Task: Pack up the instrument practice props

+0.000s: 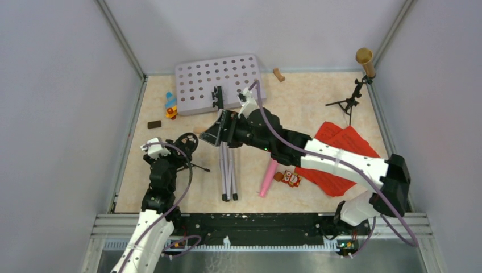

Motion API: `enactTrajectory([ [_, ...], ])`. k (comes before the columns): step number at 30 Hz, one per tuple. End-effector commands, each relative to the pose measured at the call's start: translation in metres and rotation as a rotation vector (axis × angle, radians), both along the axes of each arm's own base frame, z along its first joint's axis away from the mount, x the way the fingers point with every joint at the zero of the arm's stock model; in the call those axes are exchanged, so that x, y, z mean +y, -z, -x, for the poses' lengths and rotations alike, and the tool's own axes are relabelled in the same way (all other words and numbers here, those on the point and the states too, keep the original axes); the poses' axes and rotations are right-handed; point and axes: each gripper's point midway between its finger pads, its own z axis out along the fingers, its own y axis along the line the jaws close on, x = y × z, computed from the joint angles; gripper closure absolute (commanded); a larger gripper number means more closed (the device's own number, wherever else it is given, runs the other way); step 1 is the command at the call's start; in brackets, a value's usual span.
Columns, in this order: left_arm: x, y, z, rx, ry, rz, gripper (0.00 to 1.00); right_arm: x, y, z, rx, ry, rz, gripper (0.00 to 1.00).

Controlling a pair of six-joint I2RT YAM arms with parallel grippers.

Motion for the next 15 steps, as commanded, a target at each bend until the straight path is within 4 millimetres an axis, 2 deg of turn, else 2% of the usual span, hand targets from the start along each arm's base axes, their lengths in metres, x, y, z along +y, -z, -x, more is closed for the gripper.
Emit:
enactTrajectory([
  [1, -0.002, -0.010, -0.004, -0.044, 0.011, 0.004, 0.01, 0.035, 0.003, 0.000, 0.209, -0.031, -0.087, 0.17],
  [5, -0.004, -0.010, -0.004, -0.045, 0.020, 0.000, 0.01, 0.059, 0.024, -0.001, 0.286, -0.065, -0.085, 0.15],
  [13, -0.005, -0.010, -0.006, -0.035, 0.028, -0.003, 0.01, 0.107, 0.025, -0.008, 0.318, -0.148, -0.114, 0.16],
  [15, -0.005, -0.009, -0.006, -0.035, 0.029, -0.003, 0.01, 0.115, 0.030, -0.011, 0.323, -0.155, -0.109, 0.23],
])
